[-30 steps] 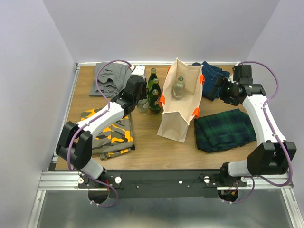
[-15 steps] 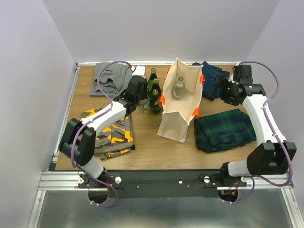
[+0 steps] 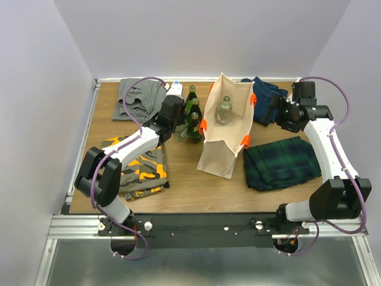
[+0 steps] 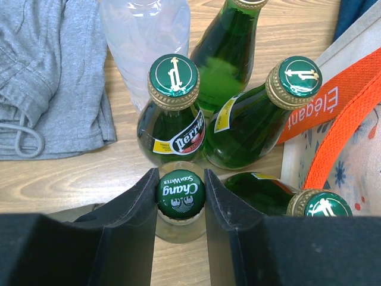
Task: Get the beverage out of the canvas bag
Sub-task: Place the drink at the center of the board.
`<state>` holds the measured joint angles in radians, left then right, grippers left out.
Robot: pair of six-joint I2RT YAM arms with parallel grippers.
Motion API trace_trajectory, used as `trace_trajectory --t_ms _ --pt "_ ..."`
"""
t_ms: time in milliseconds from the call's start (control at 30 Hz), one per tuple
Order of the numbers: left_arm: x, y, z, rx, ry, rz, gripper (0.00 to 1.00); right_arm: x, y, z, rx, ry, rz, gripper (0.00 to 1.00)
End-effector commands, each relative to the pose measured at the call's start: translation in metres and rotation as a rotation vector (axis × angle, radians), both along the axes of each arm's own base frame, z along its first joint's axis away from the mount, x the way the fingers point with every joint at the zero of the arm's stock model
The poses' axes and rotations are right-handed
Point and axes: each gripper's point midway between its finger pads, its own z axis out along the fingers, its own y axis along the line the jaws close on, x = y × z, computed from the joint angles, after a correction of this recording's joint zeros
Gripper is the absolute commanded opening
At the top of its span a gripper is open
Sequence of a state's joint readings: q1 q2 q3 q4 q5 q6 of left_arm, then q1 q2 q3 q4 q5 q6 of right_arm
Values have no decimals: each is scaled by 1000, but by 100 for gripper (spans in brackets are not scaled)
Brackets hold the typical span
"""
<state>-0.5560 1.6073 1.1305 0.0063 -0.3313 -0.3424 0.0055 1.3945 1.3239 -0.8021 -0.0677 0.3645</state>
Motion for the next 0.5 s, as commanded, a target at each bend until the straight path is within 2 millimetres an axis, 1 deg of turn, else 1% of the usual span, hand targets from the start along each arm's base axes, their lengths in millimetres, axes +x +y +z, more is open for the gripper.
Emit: trace_trajectory --t_ms 0,133,233,367,467 --pt "19 -4 51 -94 -156 43 31 2 -5 -1 -27 -2 0 100" --pt "19 -2 48 -90 -150 44 29 2 -4 -1 -25 -1 2 100" --pt "17 0 47 -87 -146 56 36 3 -4 1 -24 -7 2 100" --pt "15 1 44 -88 -140 56 38 4 -4 2 -21 -10 3 100" --pt "15 1 44 -89 -134 58 46 5 -3 1 -19 -7 5 100"
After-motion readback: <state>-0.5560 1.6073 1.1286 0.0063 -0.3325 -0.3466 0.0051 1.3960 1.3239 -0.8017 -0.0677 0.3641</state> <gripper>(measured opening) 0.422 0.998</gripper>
